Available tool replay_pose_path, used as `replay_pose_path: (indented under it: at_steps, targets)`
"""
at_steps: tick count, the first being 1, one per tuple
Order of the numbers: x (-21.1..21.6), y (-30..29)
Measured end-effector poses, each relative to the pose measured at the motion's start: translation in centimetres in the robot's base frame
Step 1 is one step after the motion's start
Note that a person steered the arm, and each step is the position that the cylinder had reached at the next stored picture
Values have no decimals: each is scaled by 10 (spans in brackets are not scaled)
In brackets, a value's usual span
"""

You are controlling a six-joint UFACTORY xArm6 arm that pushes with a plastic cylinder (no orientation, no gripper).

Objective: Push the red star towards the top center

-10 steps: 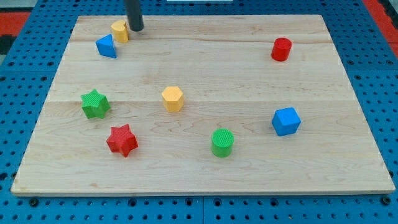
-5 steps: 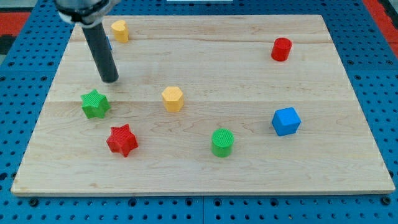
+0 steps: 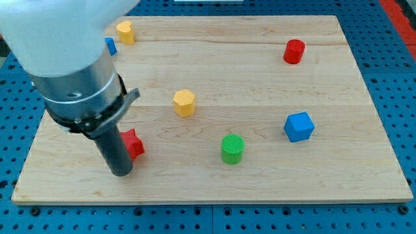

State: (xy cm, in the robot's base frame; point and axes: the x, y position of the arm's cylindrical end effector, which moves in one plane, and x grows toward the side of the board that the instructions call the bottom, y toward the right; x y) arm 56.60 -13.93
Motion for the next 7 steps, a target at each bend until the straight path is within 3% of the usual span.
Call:
replay_pose_path:
  at_steps: [1,5,7]
  targets:
    - [-11,1]
    - [-192,51]
    - [-215,9]
